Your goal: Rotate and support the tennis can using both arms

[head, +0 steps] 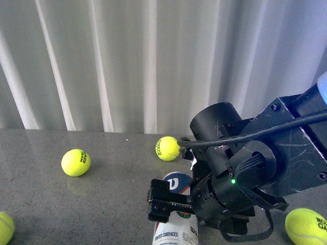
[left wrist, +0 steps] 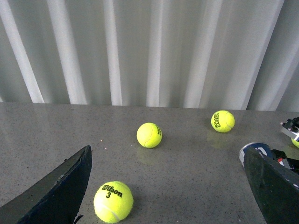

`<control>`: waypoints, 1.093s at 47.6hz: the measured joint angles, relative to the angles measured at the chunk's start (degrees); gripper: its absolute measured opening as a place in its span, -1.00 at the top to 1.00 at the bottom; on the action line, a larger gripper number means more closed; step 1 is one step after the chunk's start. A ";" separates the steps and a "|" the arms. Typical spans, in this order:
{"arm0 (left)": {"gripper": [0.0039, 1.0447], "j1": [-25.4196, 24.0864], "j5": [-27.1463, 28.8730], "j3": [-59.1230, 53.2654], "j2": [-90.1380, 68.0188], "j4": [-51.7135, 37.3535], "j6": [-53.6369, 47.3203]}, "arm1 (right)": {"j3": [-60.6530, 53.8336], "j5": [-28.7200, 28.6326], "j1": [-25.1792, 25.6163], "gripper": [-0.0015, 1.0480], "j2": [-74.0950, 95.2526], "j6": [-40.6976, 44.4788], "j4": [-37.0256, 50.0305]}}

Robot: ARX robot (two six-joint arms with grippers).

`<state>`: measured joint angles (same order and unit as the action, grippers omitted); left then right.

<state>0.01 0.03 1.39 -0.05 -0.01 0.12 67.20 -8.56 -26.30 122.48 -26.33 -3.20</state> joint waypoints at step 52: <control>-0.88 0.00 0.00 0.00 -0.02 0.00 0.00 | -5.11 -17.18 3.93 0.77 -9.66 72.13 -4.92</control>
<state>0.01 0.03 1.39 -0.08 -0.01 0.12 62.08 -25.74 -22.37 112.81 45.80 -8.12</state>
